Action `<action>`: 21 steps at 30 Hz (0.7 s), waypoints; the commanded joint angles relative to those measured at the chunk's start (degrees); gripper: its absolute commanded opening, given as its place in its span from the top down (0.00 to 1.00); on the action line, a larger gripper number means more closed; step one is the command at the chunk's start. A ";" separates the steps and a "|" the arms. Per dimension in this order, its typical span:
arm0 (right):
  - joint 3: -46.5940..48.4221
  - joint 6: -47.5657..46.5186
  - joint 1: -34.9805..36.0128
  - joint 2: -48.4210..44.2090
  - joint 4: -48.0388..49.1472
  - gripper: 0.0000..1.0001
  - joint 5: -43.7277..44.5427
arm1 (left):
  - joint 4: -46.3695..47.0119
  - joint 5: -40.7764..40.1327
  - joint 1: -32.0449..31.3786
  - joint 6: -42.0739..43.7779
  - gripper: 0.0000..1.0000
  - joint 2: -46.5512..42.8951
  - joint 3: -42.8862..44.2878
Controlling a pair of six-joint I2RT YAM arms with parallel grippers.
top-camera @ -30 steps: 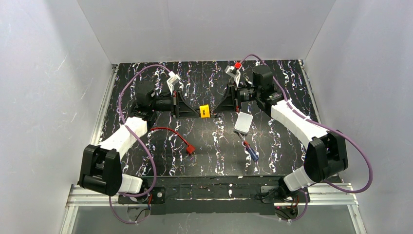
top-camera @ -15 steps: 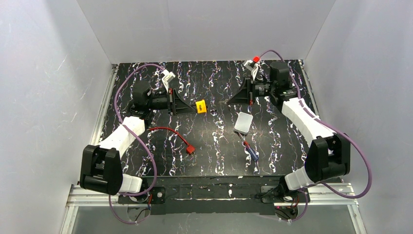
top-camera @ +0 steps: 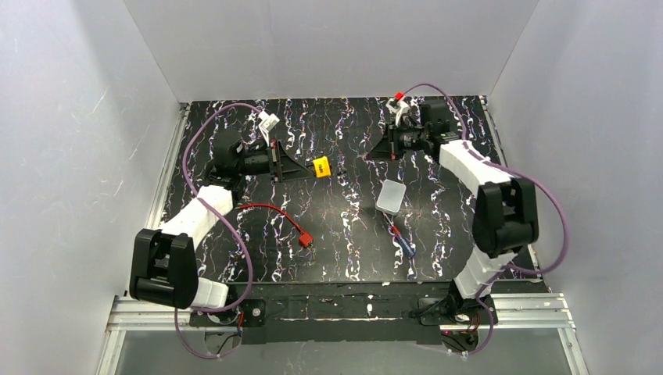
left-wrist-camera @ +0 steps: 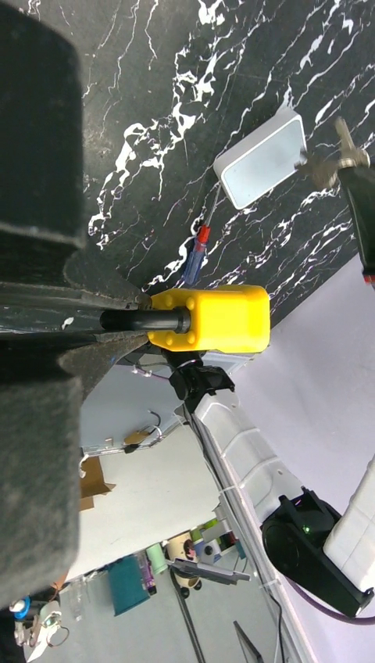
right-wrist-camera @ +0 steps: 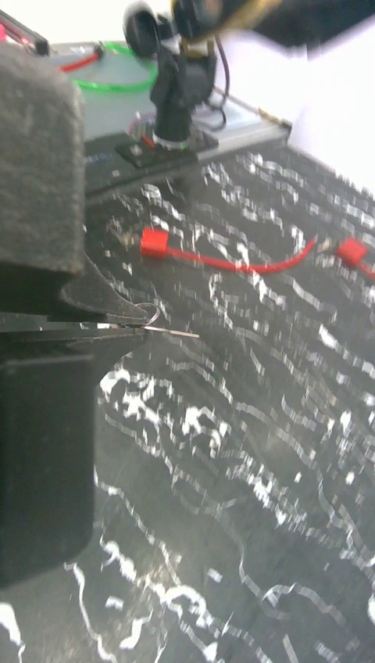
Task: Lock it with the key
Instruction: Place the key at the center of the board.
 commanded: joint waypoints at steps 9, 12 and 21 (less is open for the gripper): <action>10.81 -4.30 2.93 17.03 1.33 0.99 16.07 | -0.65 -1.24 0.63 2.22 1.00 -1.41 -0.72; 12.95 -4.74 3.28 20.79 1.18 0.99 16.80 | -1.04 -1.34 0.65 2.37 1.00 -1.28 -0.62; 17.33 -5.05 3.83 27.53 0.67 0.86 16.41 | -2.82 -1.28 0.68 3.88 1.00 -1.97 -0.87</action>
